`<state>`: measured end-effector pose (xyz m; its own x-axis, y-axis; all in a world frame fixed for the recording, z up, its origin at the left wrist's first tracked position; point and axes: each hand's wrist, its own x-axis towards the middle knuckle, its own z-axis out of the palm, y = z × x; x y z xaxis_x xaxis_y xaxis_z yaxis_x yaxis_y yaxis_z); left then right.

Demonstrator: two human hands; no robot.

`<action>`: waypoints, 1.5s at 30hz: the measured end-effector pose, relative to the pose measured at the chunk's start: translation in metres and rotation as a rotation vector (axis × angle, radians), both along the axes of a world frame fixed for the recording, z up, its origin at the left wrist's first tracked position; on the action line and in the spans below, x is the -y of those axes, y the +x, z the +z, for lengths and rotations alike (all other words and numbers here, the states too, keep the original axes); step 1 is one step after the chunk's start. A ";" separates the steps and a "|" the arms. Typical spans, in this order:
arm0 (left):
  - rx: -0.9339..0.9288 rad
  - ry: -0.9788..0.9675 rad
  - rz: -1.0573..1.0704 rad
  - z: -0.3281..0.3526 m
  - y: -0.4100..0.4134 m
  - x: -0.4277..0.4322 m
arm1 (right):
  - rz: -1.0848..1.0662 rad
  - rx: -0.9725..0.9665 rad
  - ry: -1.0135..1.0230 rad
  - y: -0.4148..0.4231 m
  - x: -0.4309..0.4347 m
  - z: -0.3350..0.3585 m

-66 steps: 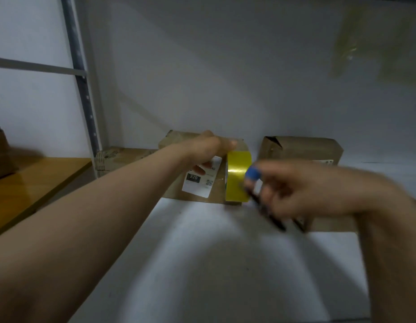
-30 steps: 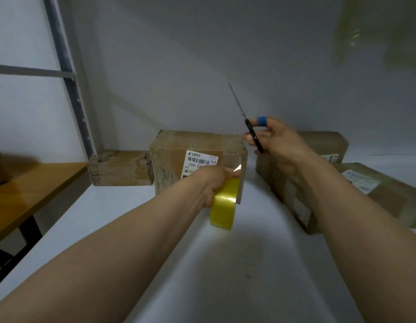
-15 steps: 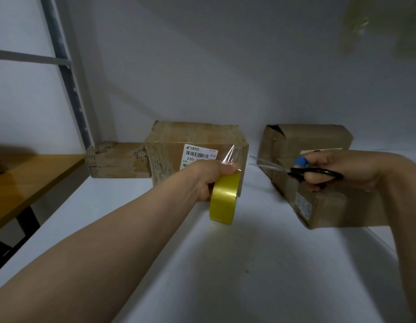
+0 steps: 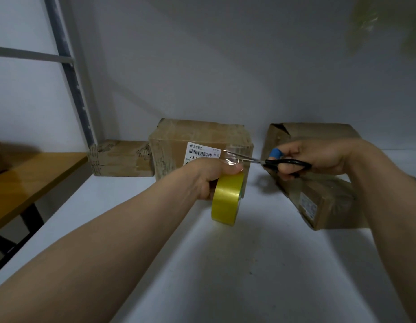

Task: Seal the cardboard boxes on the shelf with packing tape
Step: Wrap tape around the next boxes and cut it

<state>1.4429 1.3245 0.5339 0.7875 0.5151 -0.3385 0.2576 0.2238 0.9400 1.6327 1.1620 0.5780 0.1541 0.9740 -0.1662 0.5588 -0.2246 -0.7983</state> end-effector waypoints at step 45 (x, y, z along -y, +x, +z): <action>-0.247 0.297 -0.410 0.025 -0.071 -0.041 | -0.518 0.777 0.434 -0.114 -0.046 0.020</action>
<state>1.3716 1.3653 0.5589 0.8589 0.2851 -0.4255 0.4885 -0.2060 0.8479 1.5192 1.2082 0.5984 0.4872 0.7095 0.5091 0.8720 -0.3639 -0.3274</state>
